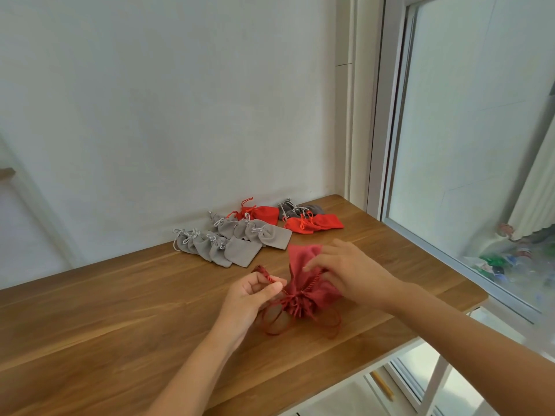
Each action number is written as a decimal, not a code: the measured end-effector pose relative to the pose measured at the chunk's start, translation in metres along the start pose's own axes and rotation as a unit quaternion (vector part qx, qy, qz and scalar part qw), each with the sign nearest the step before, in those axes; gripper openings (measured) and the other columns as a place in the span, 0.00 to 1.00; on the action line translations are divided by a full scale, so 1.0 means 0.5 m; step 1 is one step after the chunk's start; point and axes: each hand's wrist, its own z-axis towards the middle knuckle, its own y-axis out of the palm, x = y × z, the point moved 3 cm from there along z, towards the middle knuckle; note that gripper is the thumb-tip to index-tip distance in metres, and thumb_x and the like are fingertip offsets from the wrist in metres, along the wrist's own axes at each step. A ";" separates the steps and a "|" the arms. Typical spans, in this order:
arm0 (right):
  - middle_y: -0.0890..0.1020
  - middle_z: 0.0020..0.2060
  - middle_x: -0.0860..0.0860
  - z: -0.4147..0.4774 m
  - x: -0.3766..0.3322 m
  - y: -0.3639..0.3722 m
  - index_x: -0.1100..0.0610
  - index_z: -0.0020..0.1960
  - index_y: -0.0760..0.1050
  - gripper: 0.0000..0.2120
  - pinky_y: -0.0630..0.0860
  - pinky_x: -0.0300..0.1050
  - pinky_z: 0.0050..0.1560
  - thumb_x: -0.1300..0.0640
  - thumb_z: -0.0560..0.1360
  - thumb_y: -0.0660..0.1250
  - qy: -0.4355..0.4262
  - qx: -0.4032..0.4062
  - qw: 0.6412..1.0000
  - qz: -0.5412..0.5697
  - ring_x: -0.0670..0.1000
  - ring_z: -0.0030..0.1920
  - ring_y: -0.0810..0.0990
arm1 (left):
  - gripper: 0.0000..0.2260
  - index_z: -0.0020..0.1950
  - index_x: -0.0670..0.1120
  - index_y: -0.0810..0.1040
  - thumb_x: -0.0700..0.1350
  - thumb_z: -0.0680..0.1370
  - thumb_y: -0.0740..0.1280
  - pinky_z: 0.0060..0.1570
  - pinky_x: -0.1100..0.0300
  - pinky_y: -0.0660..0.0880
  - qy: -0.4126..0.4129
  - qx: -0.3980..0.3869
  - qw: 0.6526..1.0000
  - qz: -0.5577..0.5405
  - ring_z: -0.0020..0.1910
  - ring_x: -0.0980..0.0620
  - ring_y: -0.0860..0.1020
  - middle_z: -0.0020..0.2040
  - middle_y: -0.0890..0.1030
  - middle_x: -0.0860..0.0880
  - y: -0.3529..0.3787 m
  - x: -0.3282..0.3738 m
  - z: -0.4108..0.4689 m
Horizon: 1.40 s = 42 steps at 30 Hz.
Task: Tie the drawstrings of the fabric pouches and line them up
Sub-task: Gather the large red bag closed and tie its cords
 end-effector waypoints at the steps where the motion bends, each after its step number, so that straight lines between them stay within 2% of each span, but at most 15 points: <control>1: 0.76 0.48 0.47 0.006 -0.009 0.007 0.49 0.62 0.78 0.18 0.66 0.43 0.52 0.64 0.77 0.62 -0.010 -0.021 1.000 0.009 0.48 0.50 0.69 | 0.02 0.44 0.41 0.82 0.38 0.72 0.72 0.49 0.60 0.77 0.011 0.012 1.000 0.017 0.48 0.51 0.82 0.47 0.85 0.47 0.002 0.002 0.000; 4: 0.70 0.46 0.48 0.009 -0.033 0.046 0.48 0.70 0.71 0.23 0.66 0.40 0.49 0.66 0.79 0.56 0.001 -0.108 0.993 0.054 0.48 0.47 0.69 | 0.04 0.39 0.43 0.82 0.36 0.71 0.74 0.48 0.63 0.77 0.071 0.013 0.994 0.085 0.49 0.55 0.82 0.46 0.85 0.52 0.012 0.013 0.000; 7: 0.74 0.55 0.55 -0.006 -0.052 0.092 0.54 0.69 0.72 0.22 0.72 0.48 0.58 0.66 0.78 0.55 -0.030 -0.148 0.986 0.073 0.55 0.55 0.75 | 0.02 0.41 0.44 0.82 0.39 0.73 0.73 0.52 0.69 0.74 0.139 -0.012 0.970 0.198 0.51 0.62 0.80 0.47 0.84 0.57 0.028 0.026 0.000; 13: 0.81 0.53 0.50 -0.033 -0.023 0.100 0.53 0.62 0.79 0.17 0.73 0.43 0.57 0.63 0.77 0.61 0.023 -0.090 0.993 0.065 0.49 0.54 0.77 | 0.04 0.45 0.44 0.74 0.43 0.79 0.66 0.46 0.65 0.78 0.148 -0.084 0.929 0.330 0.42 0.62 0.81 0.42 0.84 0.53 0.059 0.024 0.010; 18: 0.76 0.40 0.49 -0.045 -0.011 0.070 0.56 0.40 0.75 0.11 0.70 0.44 0.46 0.67 0.76 0.57 0.102 -0.054 0.987 0.115 0.50 0.43 0.75 | 0.02 0.45 0.51 0.83 0.45 0.75 0.71 0.41 0.70 0.74 0.133 0.016 0.940 0.315 0.38 0.62 0.79 0.38 0.83 0.56 0.042 0.024 0.023; 22: 0.75 0.30 0.51 -0.048 -0.017 0.068 0.58 0.36 0.71 0.15 0.69 0.49 0.38 0.52 0.79 0.59 0.128 -0.055 0.981 0.138 0.49 0.32 0.72 | 0.05 0.42 0.49 0.83 0.49 0.75 0.71 0.37 0.70 0.72 0.088 0.101 0.928 0.348 0.36 0.62 0.78 0.36 0.82 0.55 0.015 0.034 0.027; 24: 0.74 0.30 0.49 -0.045 -0.019 0.070 0.55 0.37 0.72 0.18 0.69 0.47 0.37 0.44 0.79 0.60 0.121 -0.072 0.983 0.121 0.47 0.31 0.71 | 0.12 0.36 0.48 0.79 0.54 0.75 0.70 0.36 0.62 0.74 0.057 0.125 0.889 0.436 0.34 0.59 0.78 0.33 0.80 0.53 0.000 0.039 0.024; 26: 0.76 0.33 0.46 -0.041 -0.020 0.072 0.50 0.40 0.72 0.12 0.70 0.44 0.38 0.45 0.79 0.62 0.093 -0.101 0.982 0.127 0.45 0.34 0.74 | 0.16 0.35 0.49 0.75 0.59 0.74 0.68 0.33 0.60 0.70 0.043 0.133 0.825 0.548 0.33 0.56 0.76 0.32 0.78 0.53 -0.008 0.044 0.017; 28: 0.78 0.37 0.45 -0.037 -0.021 0.073 0.47 0.43 0.71 0.07 0.71 0.44 0.41 0.49 0.80 0.62 0.074 -0.122 0.981 0.131 0.45 0.38 0.76 | 0.14 0.40 0.51 0.71 0.59 0.74 0.69 0.31 0.62 0.66 0.077 0.134 0.800 0.580 0.33 0.59 0.73 0.36 0.75 0.56 -0.013 0.047 0.010; 30: 0.79 0.38 0.46 -0.033 -0.022 0.072 0.50 0.47 0.72 0.06 0.72 0.44 0.42 0.51 0.81 0.60 0.064 -0.122 0.986 0.095 0.46 0.38 0.77 | 0.09 0.44 0.52 0.70 0.52 0.75 0.69 0.35 0.66 0.65 0.162 0.071 0.806 0.564 0.38 0.61 0.71 0.42 0.72 0.58 -0.013 0.043 0.007; 32: 0.79 0.38 0.45 -0.029 -0.026 0.071 0.52 0.52 0.75 0.07 0.72 0.43 0.42 0.54 0.82 0.58 0.040 -0.108 0.992 0.045 0.46 0.37 0.76 | 0.06 0.49 0.55 0.71 0.46 0.76 0.67 0.50 0.69 0.66 0.209 -0.047 0.800 0.561 0.47 0.65 0.70 0.48 0.72 0.61 -0.009 0.033 0.007; 35: 0.76 0.39 0.46 -0.023 -0.028 0.077 0.53 0.54 0.76 0.10 0.70 0.44 0.41 0.61 0.80 0.57 0.050 -0.122 0.991 0.013 0.49 0.39 0.75 | 0.04 0.51 0.56 0.75 0.48 0.77 0.65 0.65 0.68 0.61 0.157 -0.150 0.812 0.541 0.48 0.68 0.73 0.47 0.77 0.64 -0.006 0.012 0.002; 37: 0.77 0.44 0.51 -0.017 -0.030 0.082 0.56 0.54 0.74 0.10 0.70 0.46 0.45 0.65 0.78 0.56 0.086 -0.108 0.990 0.023 0.53 0.46 0.76 | 0.03 0.47 0.56 0.77 0.53 0.78 0.65 0.50 0.69 0.71 0.112 -0.153 0.848 0.494 0.41 0.64 0.77 0.41 0.80 0.59 -0.005 0.006 -0.004; 39: 0.77 0.48 0.54 -0.013 -0.035 0.086 0.58 0.51 0.72 0.09 0.68 0.47 0.50 0.67 0.76 0.56 0.094 -0.084 0.990 0.056 0.55 0.50 0.74 | 0.09 0.44 0.54 0.77 0.58 0.77 0.65 0.37 0.68 0.72 0.095 -0.151 0.865 0.469 0.37 0.60 0.77 0.39 0.81 0.55 -0.002 0.004 -0.010; 42: 0.77 0.47 0.51 -0.011 -0.048 0.082 0.57 0.50 0.74 0.06 0.63 0.43 0.49 0.58 0.78 0.60 0.066 -0.040 0.993 0.084 0.49 0.45 0.68 | 0.12 0.41 0.51 0.78 0.60 0.74 0.69 0.35 0.67 0.70 0.086 -0.161 0.876 0.447 0.33 0.61 0.75 0.37 0.81 0.52 0.007 0.006 -0.017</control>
